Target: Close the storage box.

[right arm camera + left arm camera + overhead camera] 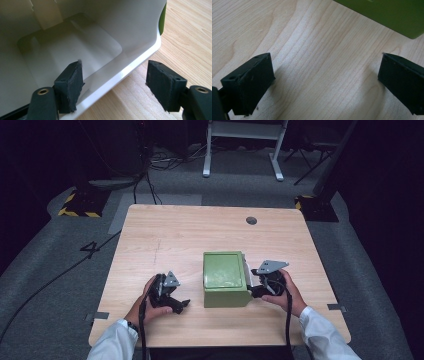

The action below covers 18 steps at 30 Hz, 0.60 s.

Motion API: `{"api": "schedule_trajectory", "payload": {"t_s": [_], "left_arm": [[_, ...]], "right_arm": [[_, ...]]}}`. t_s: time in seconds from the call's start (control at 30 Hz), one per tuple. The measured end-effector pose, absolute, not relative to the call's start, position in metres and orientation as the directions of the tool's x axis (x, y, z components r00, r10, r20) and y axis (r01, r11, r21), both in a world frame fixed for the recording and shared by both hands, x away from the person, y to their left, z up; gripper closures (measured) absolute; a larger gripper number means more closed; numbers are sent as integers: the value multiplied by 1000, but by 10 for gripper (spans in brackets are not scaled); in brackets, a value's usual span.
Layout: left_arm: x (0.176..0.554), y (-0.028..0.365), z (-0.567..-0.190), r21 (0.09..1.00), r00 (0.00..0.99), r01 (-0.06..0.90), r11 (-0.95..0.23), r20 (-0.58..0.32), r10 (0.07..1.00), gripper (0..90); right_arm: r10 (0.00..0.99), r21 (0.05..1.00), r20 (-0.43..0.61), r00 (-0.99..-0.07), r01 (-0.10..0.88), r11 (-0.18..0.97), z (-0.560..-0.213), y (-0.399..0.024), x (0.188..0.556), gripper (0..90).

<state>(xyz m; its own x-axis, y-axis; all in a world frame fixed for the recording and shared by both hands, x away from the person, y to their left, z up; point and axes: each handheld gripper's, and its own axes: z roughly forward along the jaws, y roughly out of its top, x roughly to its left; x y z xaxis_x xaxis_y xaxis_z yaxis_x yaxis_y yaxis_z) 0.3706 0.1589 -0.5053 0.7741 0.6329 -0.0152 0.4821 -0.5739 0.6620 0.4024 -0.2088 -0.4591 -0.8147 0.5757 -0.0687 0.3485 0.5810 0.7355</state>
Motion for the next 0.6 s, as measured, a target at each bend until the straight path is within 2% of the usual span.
{"api": "schedule_trajectory", "payload": {"t_s": [0.6], "left_arm": [[371, 159, -505, 662, 774, 482, -574, -15, 633, 6]], "right_arm": [[570, 741, -89, -816, 329, 586, -445, -221, 402, 261]]}}
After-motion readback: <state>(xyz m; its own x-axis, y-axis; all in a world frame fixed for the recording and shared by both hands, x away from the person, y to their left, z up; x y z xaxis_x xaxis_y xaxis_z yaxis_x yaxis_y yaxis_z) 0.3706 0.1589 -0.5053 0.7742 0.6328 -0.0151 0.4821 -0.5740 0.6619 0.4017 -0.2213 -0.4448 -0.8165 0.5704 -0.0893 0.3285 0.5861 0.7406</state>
